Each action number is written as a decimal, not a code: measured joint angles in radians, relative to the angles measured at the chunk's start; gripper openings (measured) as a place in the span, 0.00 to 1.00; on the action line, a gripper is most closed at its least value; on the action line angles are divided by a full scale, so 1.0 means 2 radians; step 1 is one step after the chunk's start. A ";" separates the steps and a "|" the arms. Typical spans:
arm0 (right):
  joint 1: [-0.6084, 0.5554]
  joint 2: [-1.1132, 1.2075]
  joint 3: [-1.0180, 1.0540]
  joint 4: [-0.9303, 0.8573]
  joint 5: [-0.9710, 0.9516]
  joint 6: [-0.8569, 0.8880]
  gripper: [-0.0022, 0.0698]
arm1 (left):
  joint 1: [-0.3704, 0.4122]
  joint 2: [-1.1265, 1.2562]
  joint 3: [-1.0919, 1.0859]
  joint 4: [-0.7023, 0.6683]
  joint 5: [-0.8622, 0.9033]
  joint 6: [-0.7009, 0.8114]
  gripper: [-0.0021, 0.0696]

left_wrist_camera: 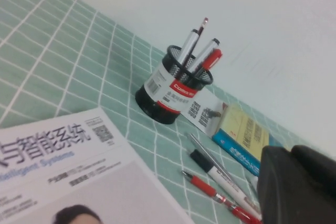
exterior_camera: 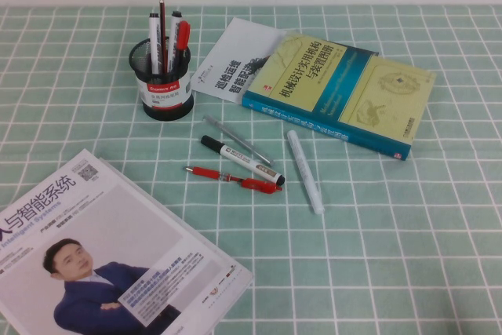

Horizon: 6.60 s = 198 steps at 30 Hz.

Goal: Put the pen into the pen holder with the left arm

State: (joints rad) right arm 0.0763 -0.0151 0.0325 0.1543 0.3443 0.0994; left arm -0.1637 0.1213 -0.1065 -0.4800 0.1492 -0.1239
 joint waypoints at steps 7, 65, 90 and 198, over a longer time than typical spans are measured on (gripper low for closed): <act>0.000 0.000 0.000 0.000 0.000 0.000 0.00 | 0.000 0.191 -0.153 0.002 0.104 0.089 0.02; 0.000 0.000 0.000 0.000 0.000 0.000 0.00 | -0.185 1.043 -0.913 0.152 0.535 0.737 0.07; 0.000 0.000 0.000 0.000 0.000 0.000 0.00 | -0.185 1.078 -0.913 0.167 0.534 0.719 0.54; 0.000 0.000 0.000 0.000 0.000 0.000 0.00 | -0.079 0.916 -0.609 0.312 -0.326 -0.006 0.12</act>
State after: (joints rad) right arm 0.0763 -0.0151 0.0325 0.1543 0.3443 0.0994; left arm -0.3213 1.9526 -1.3252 0.1445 -0.5029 -0.1364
